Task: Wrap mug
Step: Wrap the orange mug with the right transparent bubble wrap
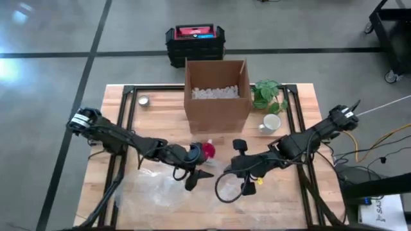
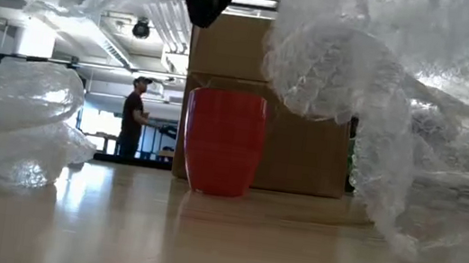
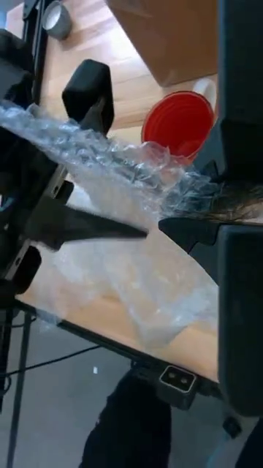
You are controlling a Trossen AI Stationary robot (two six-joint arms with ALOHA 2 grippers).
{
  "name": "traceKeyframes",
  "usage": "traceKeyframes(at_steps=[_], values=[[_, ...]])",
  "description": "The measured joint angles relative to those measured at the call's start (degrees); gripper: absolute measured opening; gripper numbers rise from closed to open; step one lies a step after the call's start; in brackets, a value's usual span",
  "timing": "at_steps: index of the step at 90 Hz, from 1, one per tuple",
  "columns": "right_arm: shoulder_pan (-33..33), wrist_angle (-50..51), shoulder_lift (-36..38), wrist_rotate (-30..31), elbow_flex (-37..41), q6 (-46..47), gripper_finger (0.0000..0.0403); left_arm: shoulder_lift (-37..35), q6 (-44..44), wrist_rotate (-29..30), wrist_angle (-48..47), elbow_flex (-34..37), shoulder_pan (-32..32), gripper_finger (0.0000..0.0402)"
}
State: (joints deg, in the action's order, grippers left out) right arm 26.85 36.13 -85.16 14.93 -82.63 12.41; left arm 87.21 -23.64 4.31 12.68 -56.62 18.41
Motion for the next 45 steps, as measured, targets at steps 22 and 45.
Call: traceKeyframes(at_steps=[22, 45], values=[[0.28, 21.48, 1.09, -6.01, -8.09, 15.74, 0.0068, -8.84, -1.05, 8.68, -13.78, 0.00, 0.02, 0.0004], [8.03, 28.47, 1.40, -5.92, -2.56, 31.07, 0.0142, -16.04, -2.20, 14.63, -21.49, 0.02, -0.05, 0.0001]])
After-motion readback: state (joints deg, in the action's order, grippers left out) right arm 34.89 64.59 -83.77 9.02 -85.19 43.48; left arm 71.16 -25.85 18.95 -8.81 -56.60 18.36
